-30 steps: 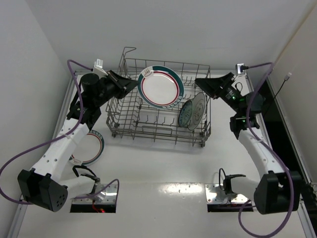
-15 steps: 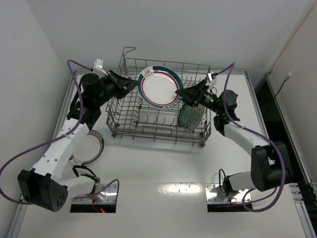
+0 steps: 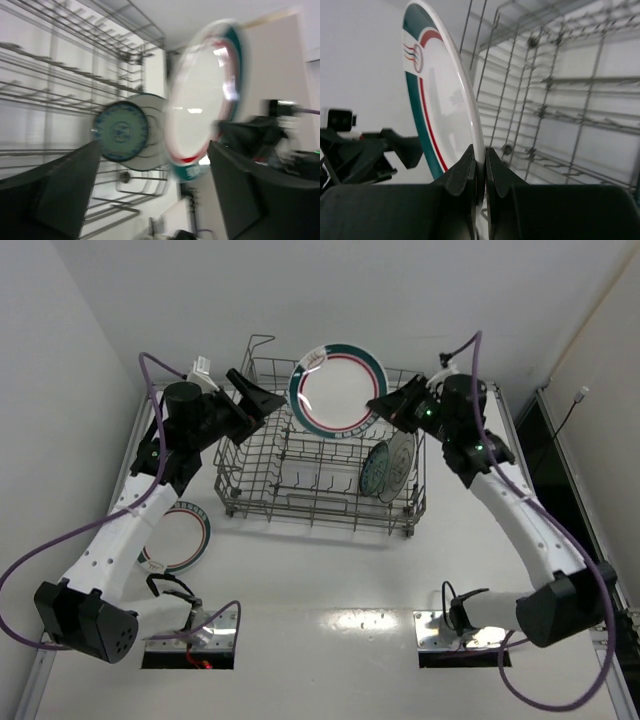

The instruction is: Load the plates into the dish rack

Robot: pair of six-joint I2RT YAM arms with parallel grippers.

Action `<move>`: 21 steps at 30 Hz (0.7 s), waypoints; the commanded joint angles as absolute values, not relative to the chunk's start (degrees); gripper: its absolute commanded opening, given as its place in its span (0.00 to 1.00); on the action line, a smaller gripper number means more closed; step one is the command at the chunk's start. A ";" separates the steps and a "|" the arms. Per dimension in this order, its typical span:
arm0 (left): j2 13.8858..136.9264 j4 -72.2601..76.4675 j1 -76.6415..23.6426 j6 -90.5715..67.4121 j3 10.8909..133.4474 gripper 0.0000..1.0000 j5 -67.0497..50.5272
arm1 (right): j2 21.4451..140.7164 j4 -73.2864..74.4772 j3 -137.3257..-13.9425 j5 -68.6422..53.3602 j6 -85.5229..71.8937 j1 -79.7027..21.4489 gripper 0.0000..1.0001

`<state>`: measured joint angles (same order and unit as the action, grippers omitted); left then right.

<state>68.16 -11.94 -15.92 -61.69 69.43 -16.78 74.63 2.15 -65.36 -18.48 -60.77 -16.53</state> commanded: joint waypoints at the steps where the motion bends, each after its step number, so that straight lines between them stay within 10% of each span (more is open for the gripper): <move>1: 67.07 -24.65 -14.77 -54.33 75.75 0.97 -7.68 | 70.14 34.24 -78.82 6.13 -50.71 -18.89 0.00; 10: 60.03 -50.52 -15.37 -61.51 78.94 0.98 33.55 | 83.92 61.86 -97.54 28.80 -49.39 -23.63 0.00; 21: 59.41 -52.91 -15.38 -63.02 75.49 1.00 36.21 | 94.38 68.82 -102.75 35.77 -49.92 -29.00 0.00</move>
